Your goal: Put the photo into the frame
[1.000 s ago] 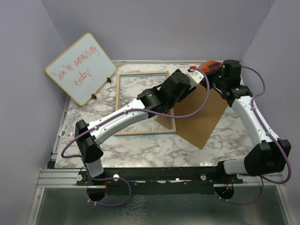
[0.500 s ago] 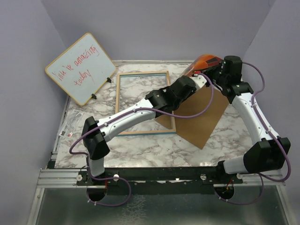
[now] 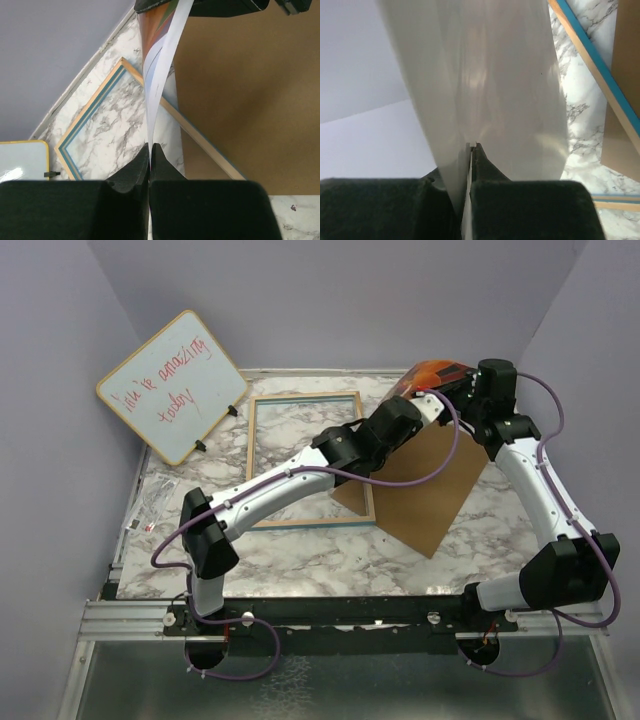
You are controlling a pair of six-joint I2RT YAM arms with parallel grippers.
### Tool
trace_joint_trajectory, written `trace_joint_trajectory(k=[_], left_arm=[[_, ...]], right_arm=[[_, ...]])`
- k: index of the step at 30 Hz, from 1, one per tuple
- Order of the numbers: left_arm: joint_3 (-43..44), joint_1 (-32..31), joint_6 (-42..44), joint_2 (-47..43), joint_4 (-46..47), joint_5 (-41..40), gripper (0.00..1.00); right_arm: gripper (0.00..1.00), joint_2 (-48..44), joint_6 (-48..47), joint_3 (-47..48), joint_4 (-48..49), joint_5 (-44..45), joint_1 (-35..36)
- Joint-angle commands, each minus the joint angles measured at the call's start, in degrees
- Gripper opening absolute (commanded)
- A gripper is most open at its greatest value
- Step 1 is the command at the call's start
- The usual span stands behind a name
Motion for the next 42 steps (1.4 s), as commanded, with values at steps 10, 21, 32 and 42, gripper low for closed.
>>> trace_joint_trajectory(k=[10, 21, 32, 42], left_arm=[[1.71, 6.78, -7.34, -1.60, -4.36, 13.12, 0.00], [3.02, 26.59, -20.79, -1.56, -1.70, 43.54, 0.00], [5.22, 41.81, -46.81, 2.17, 5.89, 64.34, 0.00], [-18.35, 50.60, -66.90, -4.10, 28.22, 71.23, 0.00]], right_arm=[[0.68, -0.49, -6.03, 5.20, 2.30, 1.59, 0.48], [0.77, -2.86, -13.10, 7.92, 5.74, 5.34, 0.43], [0.77, -2.72, -17.17, 5.84, 2.27, 10.09, 0.33], [0.77, 0.92, -15.08, 1.40, 2.86, 6.25, 0.31]])
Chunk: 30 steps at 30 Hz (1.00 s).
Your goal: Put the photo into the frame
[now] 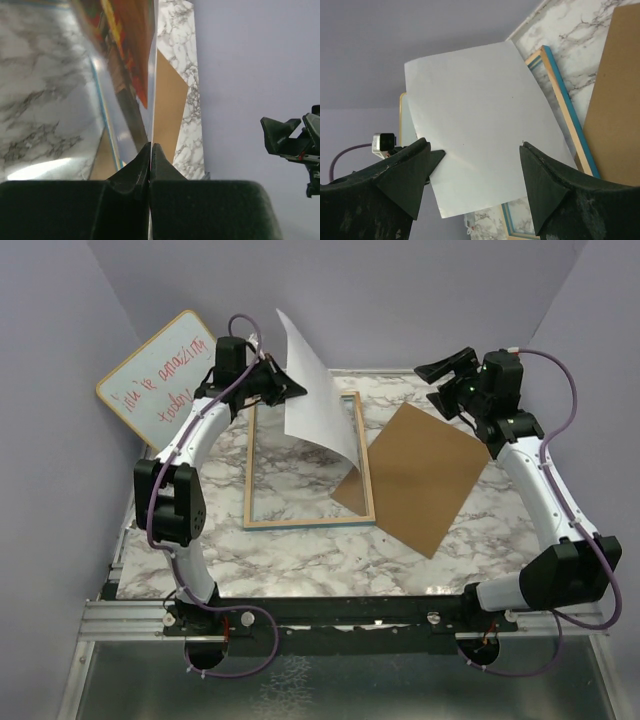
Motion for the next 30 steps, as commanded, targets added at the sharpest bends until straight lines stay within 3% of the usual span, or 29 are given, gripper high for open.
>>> trace_joint_trajectory(k=[1, 9, 20, 30], left_arm=[[-10.13, 3.79, -11.48, -5.61, 12.50, 5.04, 0.00], [-22.70, 8.49, -9.45, -10.60, 10.50, 6.01, 0.00], [-15.78, 10.84, 23.11, -6.22, -16.65, 7.88, 0.00], [-20.71, 10.85, 32.00, -6.06, -22.48, 7.37, 0.00]], right_arm=[[0.77, 2.67, 0.42, -1.29, -0.68, -1.89, 0.04], [0.76, 7.39, 0.31, -0.33, -0.53, -3.89, 0.05], [0.75, 13.05, -1.77, -0.01, -1.15, -7.92, 0.04], [0.74, 21.93, -7.44, 1.83, -6.27, -11.62, 0.08]])
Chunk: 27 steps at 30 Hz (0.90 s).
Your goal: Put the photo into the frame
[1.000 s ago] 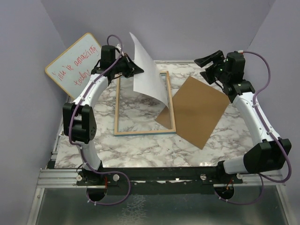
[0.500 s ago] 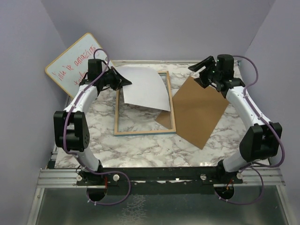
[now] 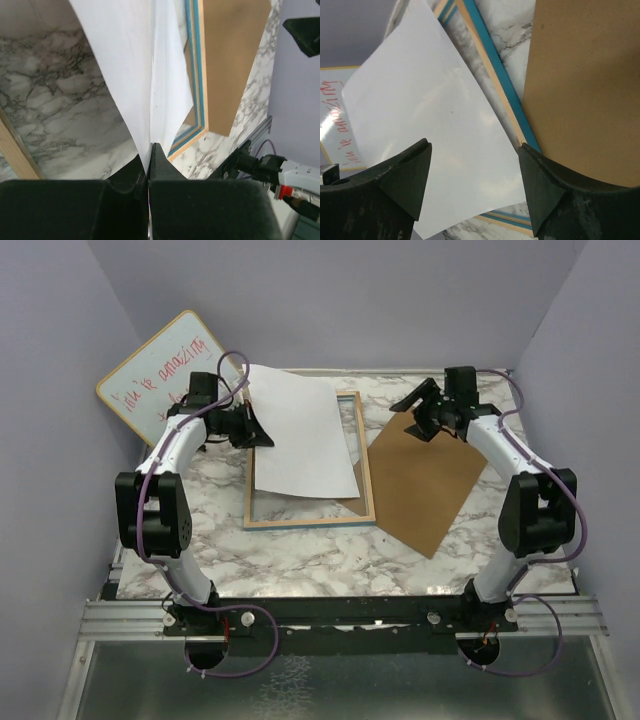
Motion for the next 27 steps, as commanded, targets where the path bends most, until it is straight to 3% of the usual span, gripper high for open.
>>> trace_joint_trajectory(k=[1, 4, 11, 27], left_arm=[[-3.92, 0.38, 7.00, 0.68, -5.96, -0.94, 0.00], [-3.87, 0.33, 9.04, 0.94, -8.75, -5.57, 0.00], [-1.29, 0.33, 10.46, 3.26, -11.28, -7.46, 0.00], [2.08, -0.96, 6.49, 9.16, -9.97, -7.06, 0.00]], right_arm=[[0.73, 3.68, -2.86, 1.29, -3.45, -4.20, 0.08], [0.73, 5.20, -3.12, 0.73, -3.14, -4.64, 0.08], [0.71, 9.26, -3.81, 0.25, -2.95, -6.39, 0.12], [0.69, 11.90, -3.69, -1.46, -0.42, -6.68, 0.12]])
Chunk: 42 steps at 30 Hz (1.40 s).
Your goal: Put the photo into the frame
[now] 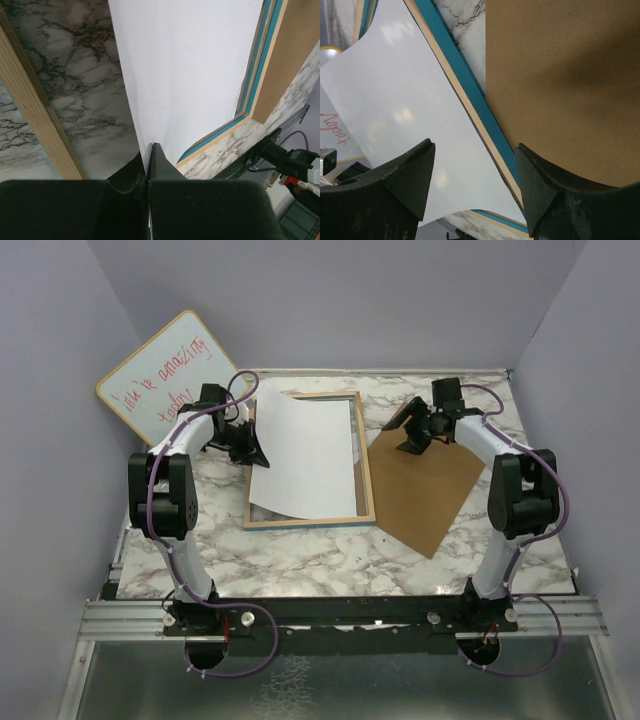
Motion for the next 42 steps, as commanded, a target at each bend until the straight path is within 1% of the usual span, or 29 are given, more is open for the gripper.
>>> trace_joint_trajectory(k=[1, 9, 17, 22, 28, 33, 39, 42], left_arm=[[0.81, -0.57, -3.07, 0.56, 1.80, -1.14, 0.00], [-0.33, -0.93, -7.77, 0.38, 6.17, -1.53, 0.00], [-0.59, -1.04, -10.57, 0.65, 8.48, -0.78, 0.00], [-0.89, -0.65, -12.52, -0.83, 9.02, -4.90, 0.00], [-1.33, -0.11, -14.66, -2.72, 10.60, -4.62, 0.00], [-5.97, -0.57, -18.10, -4.39, 13.99, -3.06, 0.00], [-11.87, -0.59, -21.59, -8.24, 16.91, -3.54, 0.00], [-13.31, -0.59, -22.54, -9.60, 17.56, -4.92, 0.00]], right_arm=[[0.69, 1.78, -0.90, -1.57, 1.59, -1.66, 0.08], [0.67, 2.73, -0.34, -2.09, 1.91, -2.81, 0.09], [0.66, 2.82, -0.44, -2.10, 1.88, -2.83, 0.18], [0.65, 2.78, -0.52, -2.26, 1.90, -2.75, 0.24], [0.65, 2.78, -0.69, -2.60, 1.98, -2.80, 0.16], [0.65, 2.62, -0.44, -3.47, 2.50, -3.07, 0.20], [0.64, 2.43, -0.28, -4.12, 3.05, -3.21, 0.21], [0.64, 2.52, -0.17, -4.29, 3.26, -3.39, 0.25]])
